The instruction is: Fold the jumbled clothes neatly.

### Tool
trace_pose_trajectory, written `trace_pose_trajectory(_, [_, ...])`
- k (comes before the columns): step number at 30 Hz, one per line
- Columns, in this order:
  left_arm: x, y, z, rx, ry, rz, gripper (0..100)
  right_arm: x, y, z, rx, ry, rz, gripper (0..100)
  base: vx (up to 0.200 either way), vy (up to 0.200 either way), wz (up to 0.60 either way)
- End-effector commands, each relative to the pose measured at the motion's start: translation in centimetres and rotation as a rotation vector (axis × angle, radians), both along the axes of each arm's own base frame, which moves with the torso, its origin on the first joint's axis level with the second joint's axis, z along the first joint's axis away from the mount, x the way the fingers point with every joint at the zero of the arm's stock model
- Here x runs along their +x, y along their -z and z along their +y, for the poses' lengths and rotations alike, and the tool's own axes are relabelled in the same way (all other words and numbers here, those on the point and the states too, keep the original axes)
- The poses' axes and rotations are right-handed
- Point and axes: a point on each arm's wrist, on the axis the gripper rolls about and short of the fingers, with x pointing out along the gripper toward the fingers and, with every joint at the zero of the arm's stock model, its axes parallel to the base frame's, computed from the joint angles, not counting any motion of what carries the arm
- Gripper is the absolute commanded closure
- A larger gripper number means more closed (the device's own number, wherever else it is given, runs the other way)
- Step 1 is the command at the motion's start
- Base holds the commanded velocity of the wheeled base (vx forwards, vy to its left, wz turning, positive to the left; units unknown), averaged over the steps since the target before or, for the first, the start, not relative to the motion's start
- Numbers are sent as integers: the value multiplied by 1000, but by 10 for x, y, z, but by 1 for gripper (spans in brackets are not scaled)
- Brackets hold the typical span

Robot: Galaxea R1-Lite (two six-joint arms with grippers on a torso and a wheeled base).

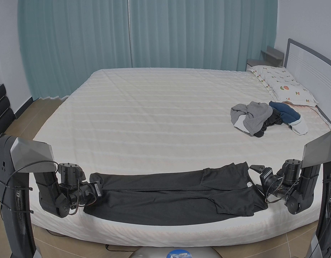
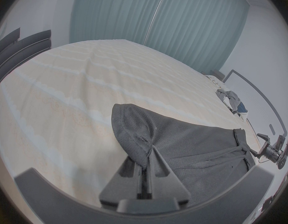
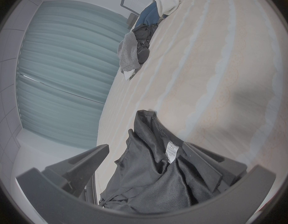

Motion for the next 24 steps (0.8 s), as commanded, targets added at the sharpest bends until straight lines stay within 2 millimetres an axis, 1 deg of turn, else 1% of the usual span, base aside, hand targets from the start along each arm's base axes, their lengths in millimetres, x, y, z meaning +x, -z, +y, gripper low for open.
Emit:
trace_pose_trajectory(1, [1, -2, 0, -2, -4, -8, 100, 0, -1, 0, 1, 0, -3, 0, 0, 0, 0])
trace_pose_trajectory(6, [2, -1, 0, -4, -7, -6, 100, 0, -1, 0, 1, -1, -4, 0, 0, 0, 0])
trace_pose_trajectory(12, [4, -1, 0, -10, -14, -12, 100, 0, -1, 0, 1, 0, -4, 0, -200, 0, 0])
trace_pose_trajectory(17, [5, -3, 0, -22, -21, -19, 100, 1, 0, 0, 1, -1, -4, 0, 0, 0, 0])
trace_pose_trajectory(24, [14, -10, -3, -106, -76, -43, 100, 1, 0, 0, 1, -1, -4, 0, 0, 0, 0])
